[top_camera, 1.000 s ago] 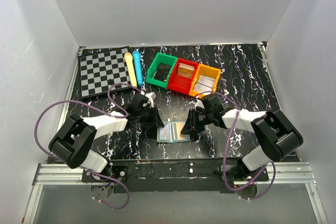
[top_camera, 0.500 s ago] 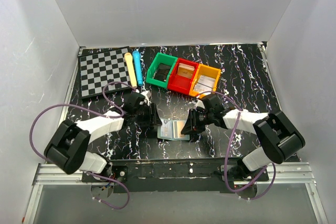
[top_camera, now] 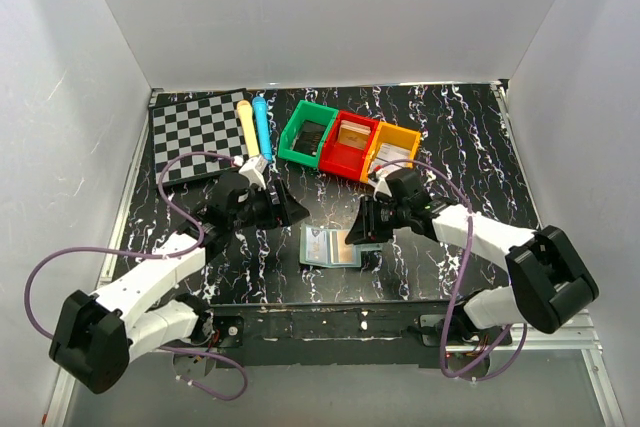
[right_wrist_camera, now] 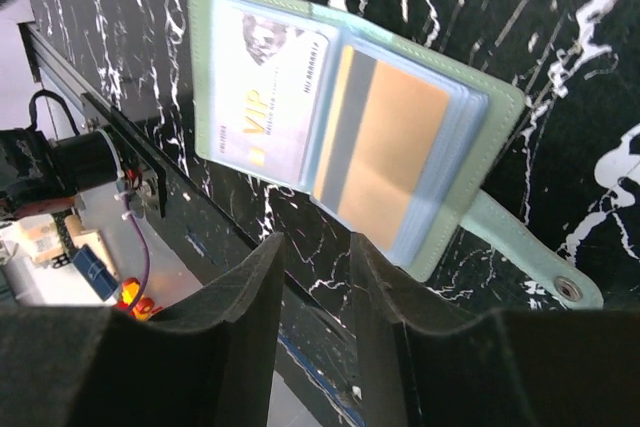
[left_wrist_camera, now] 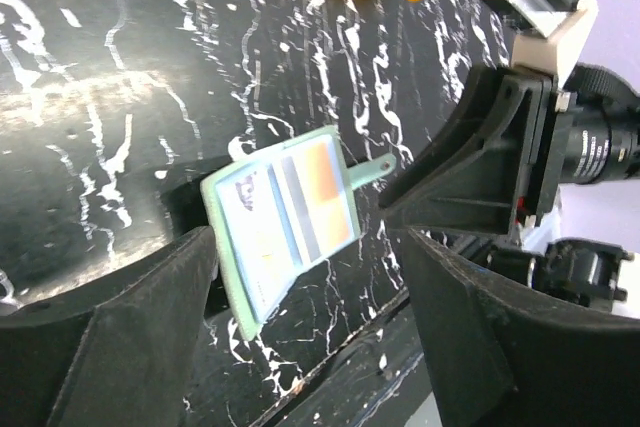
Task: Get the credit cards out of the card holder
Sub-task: Place the card holder at the center of the board, then remove the credit card from the card holder.
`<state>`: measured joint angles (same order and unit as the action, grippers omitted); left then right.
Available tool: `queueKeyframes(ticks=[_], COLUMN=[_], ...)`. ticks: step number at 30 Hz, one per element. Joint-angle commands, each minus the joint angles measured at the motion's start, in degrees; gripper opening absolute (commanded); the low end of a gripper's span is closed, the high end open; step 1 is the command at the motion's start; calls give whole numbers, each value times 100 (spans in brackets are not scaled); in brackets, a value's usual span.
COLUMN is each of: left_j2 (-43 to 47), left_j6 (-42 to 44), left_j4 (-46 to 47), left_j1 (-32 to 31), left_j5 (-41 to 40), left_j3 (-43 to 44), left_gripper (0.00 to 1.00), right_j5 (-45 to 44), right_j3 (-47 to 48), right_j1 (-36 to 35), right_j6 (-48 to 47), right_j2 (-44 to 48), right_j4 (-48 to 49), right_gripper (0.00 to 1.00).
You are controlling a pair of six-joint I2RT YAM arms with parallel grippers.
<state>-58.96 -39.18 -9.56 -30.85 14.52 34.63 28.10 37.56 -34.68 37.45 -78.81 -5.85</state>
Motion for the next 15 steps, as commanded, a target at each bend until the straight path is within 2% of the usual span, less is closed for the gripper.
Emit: queueKeyframes(ticks=[1,6,8,12,15], left_j2=[-273,-660,-774,-1064,-1214], left_j6=[-362,-634,-705,-872,-986], left_j4=[1208,1957,2133,2528,2749], left_j1=[0,0,0,0,-9], left_j5=[910,1211,1211,1360,1422], left_j3=[-342,-782,-923,-1142,-1257], left_gripper=[66,38,31,20,18], right_j5=[-410,-533,-499,-147,3], right_j3=[471,770,805,849,788], right_j1=[-206,-470,-514,-531,-540], right_j6=[-142,16,200,447,526], right_j2=[146,-108,-249,-591,-767], right_j4=[-259,-154,12,417,715], right_gripper=[41,39,38,36,36])
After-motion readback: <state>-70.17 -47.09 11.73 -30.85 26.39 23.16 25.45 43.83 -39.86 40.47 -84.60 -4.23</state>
